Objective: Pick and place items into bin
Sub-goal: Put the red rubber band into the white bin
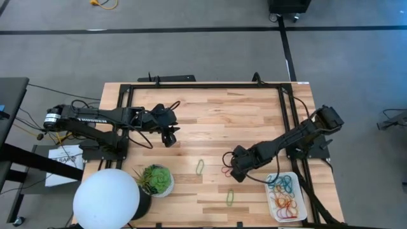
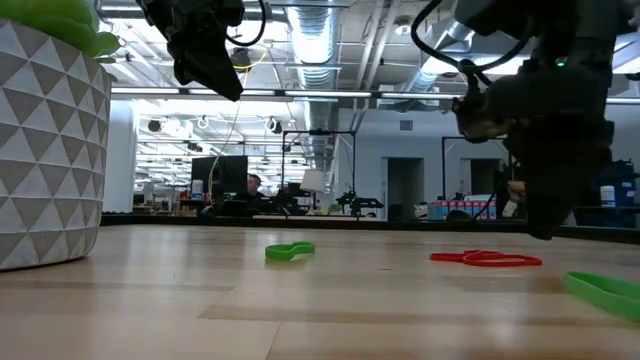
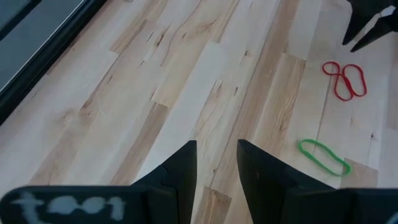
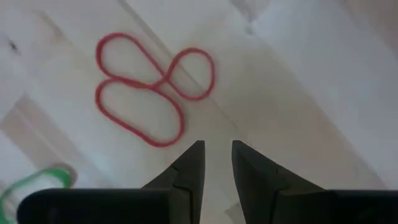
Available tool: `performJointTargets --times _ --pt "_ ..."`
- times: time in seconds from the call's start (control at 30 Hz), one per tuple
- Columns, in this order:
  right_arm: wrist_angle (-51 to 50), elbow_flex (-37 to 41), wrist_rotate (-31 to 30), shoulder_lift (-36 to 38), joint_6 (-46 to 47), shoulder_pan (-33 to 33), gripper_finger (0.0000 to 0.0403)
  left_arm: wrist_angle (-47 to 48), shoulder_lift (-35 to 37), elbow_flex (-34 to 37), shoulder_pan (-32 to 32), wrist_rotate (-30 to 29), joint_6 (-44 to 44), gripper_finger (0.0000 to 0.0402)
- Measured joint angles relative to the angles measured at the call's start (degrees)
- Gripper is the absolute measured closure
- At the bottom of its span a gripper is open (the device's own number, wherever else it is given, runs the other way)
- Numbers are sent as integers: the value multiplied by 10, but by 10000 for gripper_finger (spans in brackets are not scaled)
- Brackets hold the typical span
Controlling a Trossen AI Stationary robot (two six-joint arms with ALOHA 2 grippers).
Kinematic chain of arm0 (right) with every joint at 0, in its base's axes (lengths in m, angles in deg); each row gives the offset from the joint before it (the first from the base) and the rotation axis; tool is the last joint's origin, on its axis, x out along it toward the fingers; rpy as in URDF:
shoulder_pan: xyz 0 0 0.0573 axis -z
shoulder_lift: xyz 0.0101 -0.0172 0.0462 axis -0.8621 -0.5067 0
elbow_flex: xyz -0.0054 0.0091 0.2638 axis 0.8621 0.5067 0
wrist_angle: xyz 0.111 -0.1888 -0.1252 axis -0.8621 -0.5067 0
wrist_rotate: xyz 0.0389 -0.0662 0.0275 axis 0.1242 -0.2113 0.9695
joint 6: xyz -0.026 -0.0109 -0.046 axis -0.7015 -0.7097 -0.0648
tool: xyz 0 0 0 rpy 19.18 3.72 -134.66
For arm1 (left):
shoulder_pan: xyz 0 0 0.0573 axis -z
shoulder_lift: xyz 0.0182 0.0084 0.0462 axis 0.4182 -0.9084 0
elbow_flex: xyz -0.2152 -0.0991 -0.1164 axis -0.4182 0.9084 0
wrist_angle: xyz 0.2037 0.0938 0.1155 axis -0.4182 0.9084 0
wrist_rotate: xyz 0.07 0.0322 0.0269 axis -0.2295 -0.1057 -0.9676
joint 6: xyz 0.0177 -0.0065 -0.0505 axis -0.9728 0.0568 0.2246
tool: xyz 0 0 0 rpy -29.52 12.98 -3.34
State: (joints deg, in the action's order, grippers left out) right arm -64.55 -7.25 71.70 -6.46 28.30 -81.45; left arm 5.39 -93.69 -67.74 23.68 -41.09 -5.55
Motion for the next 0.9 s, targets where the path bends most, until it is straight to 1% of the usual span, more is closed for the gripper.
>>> performJointTargets --times 0.07,0.17,0.23,0.3,0.37,0.5,0.9 --pt "-2 0 -17 6 -1 -1 328 0 0 0 0 0 0 297" --pt "31 -1 -36 15 -3 3 328 0 0 0 0 0 0 297" --pt "61 0 -29 14 -22 7 328 0 0 0 0 0 0 297" --pt "106 -2 -7 11 -53 11 328 0 0 0 0 0 0 297" --pt "97 -1 -1 11 -59 12 328 0 0 0 0 0 0 297" --pt "71 0 0 11 -35 12 328 0 0 0 0 0 -2 297" --pt "119 0 6 11 -27 9 328 0 0 0 0 0 0 297"
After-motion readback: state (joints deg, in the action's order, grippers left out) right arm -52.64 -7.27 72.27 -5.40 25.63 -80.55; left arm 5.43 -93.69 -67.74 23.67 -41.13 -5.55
